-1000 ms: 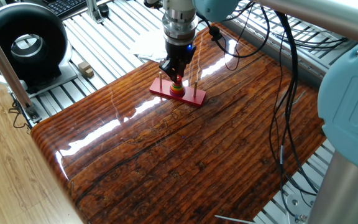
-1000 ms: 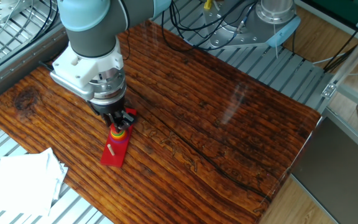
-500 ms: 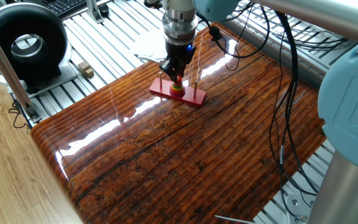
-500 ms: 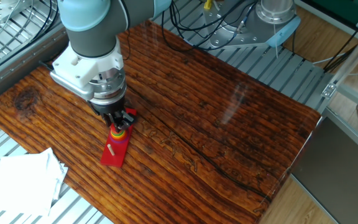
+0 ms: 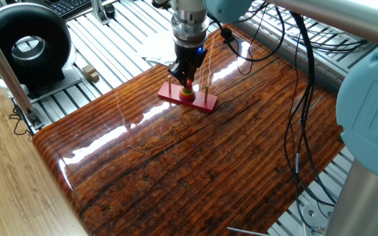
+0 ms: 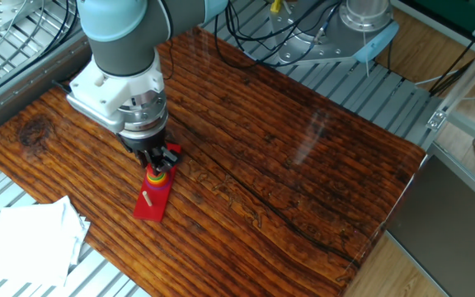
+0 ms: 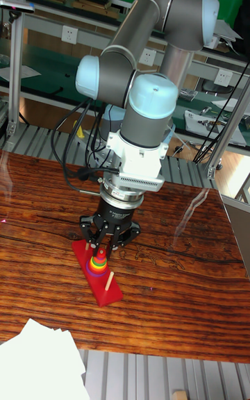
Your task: Take out one Hanoi block and throw it aside
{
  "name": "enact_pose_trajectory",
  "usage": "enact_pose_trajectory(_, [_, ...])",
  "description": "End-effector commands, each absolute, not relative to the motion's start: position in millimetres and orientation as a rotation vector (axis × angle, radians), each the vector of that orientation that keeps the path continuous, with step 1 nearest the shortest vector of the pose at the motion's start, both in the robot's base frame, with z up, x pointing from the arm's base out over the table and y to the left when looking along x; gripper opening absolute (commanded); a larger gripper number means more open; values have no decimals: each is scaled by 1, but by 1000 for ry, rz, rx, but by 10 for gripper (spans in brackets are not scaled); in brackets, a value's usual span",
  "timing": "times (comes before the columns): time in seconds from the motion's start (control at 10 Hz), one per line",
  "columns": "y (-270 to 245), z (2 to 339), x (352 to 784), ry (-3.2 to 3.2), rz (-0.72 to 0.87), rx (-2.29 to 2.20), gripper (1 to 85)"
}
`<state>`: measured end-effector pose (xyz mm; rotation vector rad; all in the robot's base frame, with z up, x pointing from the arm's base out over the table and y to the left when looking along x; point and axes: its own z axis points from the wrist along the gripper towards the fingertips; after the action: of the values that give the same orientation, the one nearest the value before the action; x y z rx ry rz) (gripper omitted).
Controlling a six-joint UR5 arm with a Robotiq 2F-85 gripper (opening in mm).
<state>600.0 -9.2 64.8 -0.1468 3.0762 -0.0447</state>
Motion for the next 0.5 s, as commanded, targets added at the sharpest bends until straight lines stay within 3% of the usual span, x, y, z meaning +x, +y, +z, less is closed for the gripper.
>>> enact_pose_trajectory(0.0, [-7,68,600,3073,-31,-130,173])
enact_pose_trajectory(0.4, [-7,73,602,3067,-48,-121,140])
